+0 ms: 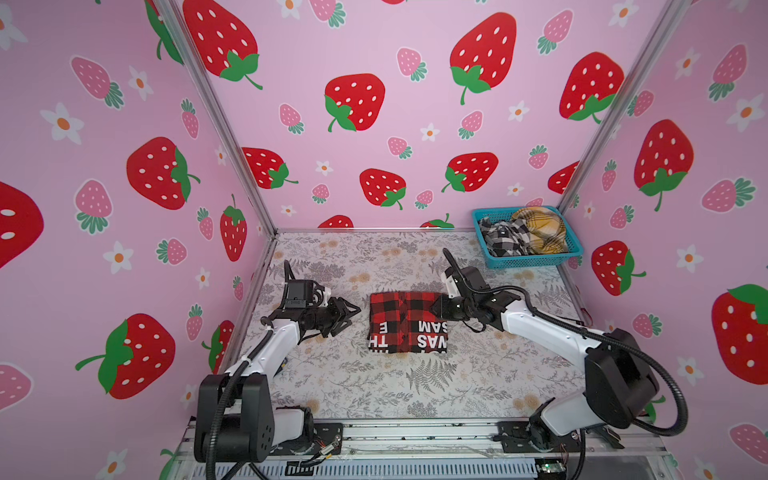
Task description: Fold and stack the long sleeve shirts
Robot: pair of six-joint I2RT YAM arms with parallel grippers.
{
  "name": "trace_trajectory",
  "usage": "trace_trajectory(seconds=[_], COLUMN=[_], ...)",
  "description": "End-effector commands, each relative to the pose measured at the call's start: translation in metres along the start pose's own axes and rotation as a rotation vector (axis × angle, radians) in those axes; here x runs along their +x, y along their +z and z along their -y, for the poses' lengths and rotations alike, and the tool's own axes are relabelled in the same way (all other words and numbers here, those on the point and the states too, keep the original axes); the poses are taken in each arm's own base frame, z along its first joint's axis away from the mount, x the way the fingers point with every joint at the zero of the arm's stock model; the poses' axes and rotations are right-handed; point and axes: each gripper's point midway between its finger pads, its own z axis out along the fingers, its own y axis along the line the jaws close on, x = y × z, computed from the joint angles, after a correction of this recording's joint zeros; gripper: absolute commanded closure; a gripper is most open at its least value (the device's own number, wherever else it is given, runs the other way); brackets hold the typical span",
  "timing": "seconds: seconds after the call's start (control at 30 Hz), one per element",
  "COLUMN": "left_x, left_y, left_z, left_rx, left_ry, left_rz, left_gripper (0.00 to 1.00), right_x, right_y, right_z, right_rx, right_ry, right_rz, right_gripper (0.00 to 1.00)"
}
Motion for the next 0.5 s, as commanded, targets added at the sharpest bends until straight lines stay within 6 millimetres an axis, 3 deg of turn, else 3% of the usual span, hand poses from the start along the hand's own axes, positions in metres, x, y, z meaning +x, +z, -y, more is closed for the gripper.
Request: trace_trajectory(seconds=[0.0,0.27,0.47], left_x=[-0.013,-0.007,-0.006], left_y=[0.01,0.064,0.089], left_z=[0.037,0.034,0.005], left_rx=[0.082,0.021,-0.063], left_ry=[0.059,0.056,-0.01], left_rz=[-0.008,-0.106,-0.137], left_gripper=[0.48,0.57,0.63], right_x=[0.0,0.019,0.027], right_y=[0.008,0.035,0.052], right_z=[0.004,0.037,0.057], right_rx=[0.01,0.064,0.097], right_ry=[0.01,0.058,0.08], right_rz=[-0.011,-0.066,-0.103], right_gripper=[0.77,0.8,0.82])
